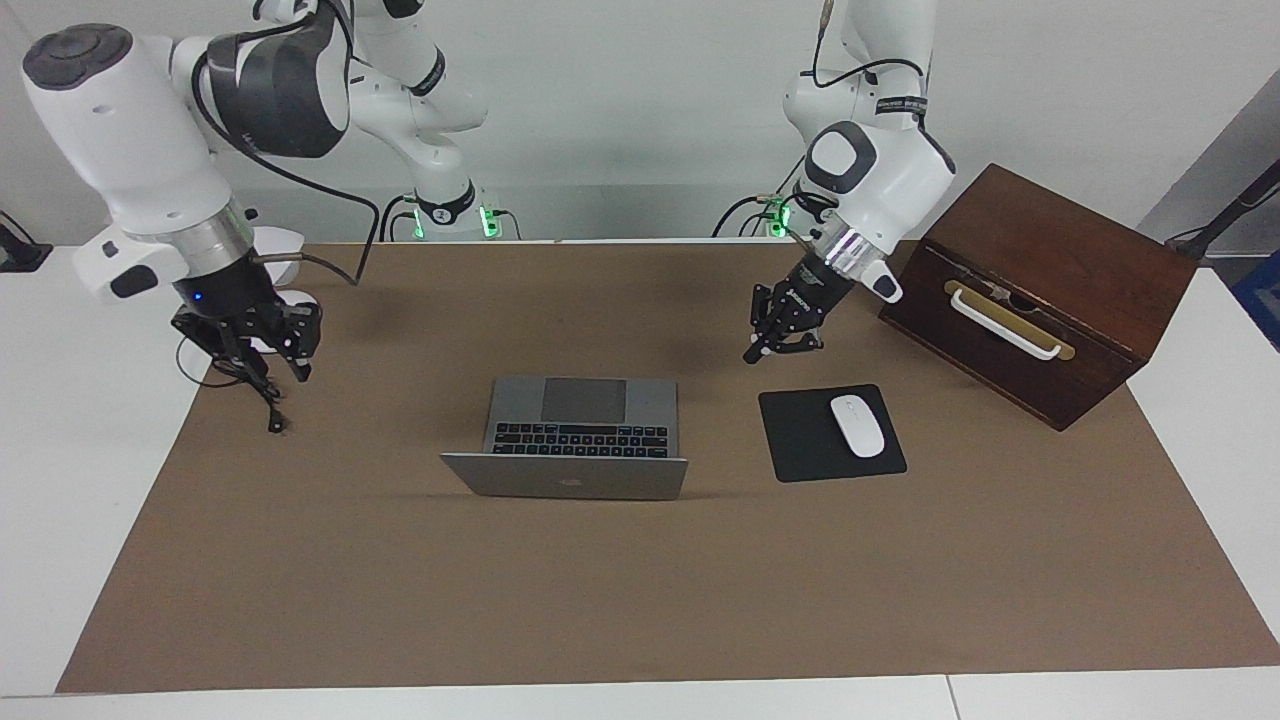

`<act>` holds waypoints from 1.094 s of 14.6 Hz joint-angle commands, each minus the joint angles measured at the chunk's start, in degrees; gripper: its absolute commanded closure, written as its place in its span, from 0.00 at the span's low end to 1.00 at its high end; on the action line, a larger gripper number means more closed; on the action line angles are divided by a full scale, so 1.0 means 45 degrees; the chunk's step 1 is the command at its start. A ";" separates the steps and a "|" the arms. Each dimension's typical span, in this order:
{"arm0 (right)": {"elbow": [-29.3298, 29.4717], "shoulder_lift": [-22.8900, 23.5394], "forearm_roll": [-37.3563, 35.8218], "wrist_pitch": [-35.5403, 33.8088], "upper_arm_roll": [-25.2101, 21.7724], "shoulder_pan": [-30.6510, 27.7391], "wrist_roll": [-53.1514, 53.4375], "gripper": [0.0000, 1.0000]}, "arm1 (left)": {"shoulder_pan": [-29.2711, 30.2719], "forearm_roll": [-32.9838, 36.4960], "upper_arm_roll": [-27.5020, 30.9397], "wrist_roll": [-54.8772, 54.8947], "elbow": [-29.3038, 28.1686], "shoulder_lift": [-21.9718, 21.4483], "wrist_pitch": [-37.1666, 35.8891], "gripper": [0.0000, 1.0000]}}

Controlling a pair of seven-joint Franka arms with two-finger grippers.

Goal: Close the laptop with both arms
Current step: 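Move the left gripper beside the laptop while the right arm reaches forward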

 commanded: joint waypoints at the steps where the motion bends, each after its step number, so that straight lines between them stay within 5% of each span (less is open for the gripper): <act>1: 0.1933 0.1658 0.0067 -0.0014 -0.0446 0.0403 -0.0341 1.00 | -0.1404 -0.2054 0.0150 -0.0378 -0.0167 0.0663 0.2111 1.00; 4: 0.2618 0.2576 0.0184 0.0513 -0.1168 0.1125 -0.0321 1.00 | -0.2677 -0.4519 0.0150 -0.0339 -0.0051 0.1541 0.4226 1.00; 11: 0.3694 0.3907 0.0185 0.1529 -0.1716 0.2667 0.1161 1.00 | -0.3538 -0.5538 0.0150 -0.0280 0.0516 0.3301 0.5361 1.00; 16: 0.3655 0.4200 0.1155 0.2194 -0.3527 0.4658 0.2080 1.00 | -0.4142 -0.5657 0.0150 -0.0280 0.1042 0.4102 0.5772 1.00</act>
